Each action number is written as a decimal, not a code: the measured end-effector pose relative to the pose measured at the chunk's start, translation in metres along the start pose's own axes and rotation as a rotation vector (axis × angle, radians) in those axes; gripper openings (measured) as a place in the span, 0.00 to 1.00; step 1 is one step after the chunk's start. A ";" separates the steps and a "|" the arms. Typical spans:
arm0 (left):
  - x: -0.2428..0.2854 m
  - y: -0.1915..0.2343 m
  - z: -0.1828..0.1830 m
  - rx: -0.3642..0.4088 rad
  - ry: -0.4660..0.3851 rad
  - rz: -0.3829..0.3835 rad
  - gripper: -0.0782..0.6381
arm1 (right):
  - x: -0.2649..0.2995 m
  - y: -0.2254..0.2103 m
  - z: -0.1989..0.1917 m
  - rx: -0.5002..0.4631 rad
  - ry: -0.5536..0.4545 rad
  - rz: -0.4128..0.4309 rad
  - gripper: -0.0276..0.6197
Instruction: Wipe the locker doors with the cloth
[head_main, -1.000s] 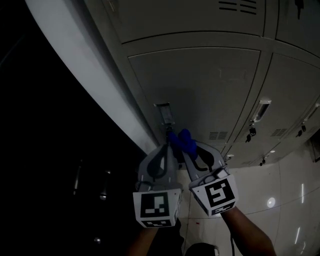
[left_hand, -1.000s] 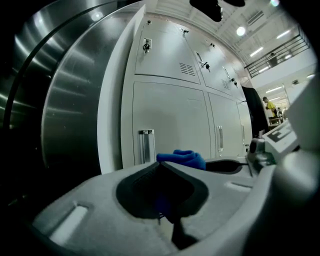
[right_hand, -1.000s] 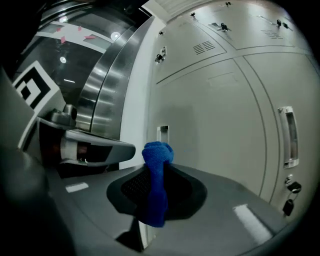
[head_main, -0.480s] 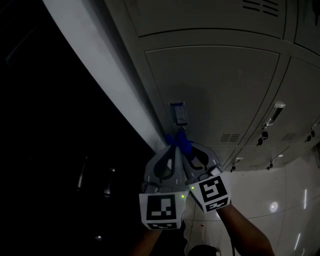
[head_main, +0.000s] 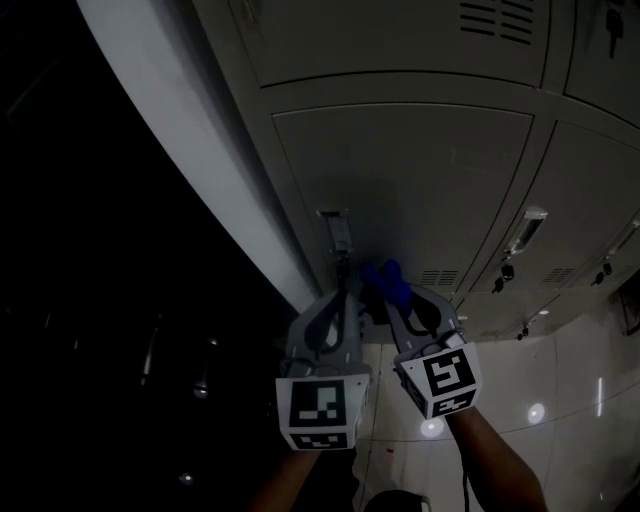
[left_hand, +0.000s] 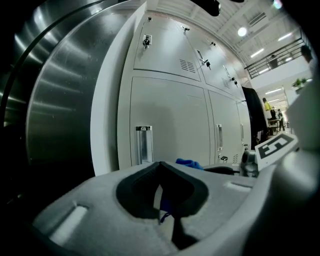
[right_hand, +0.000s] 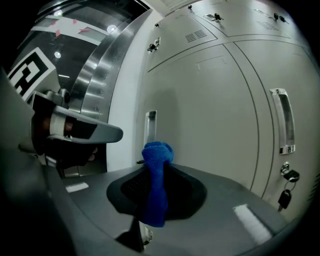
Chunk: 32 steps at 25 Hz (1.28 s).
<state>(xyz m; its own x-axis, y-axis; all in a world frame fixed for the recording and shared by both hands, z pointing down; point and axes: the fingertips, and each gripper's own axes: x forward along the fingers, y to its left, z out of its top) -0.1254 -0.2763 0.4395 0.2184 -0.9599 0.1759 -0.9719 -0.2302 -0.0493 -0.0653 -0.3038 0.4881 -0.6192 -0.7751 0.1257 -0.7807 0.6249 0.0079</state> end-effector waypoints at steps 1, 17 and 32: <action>0.001 -0.003 -0.001 0.003 0.006 -0.005 0.11 | -0.004 -0.007 -0.001 -0.002 0.003 -0.014 0.13; 0.008 -0.030 0.000 0.021 0.033 -0.045 0.11 | -0.068 -0.111 -0.021 0.008 0.052 -0.223 0.13; -0.073 -0.101 0.076 0.031 0.090 -0.014 0.11 | -0.152 -0.028 0.115 0.020 0.033 -0.074 0.13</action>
<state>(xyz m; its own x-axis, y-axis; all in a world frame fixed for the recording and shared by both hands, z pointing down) -0.0360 -0.1955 0.3573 0.2219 -0.9385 0.2645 -0.9653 -0.2498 -0.0765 0.0413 -0.2142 0.3551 -0.5566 -0.8156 0.1584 -0.8261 0.5635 -0.0016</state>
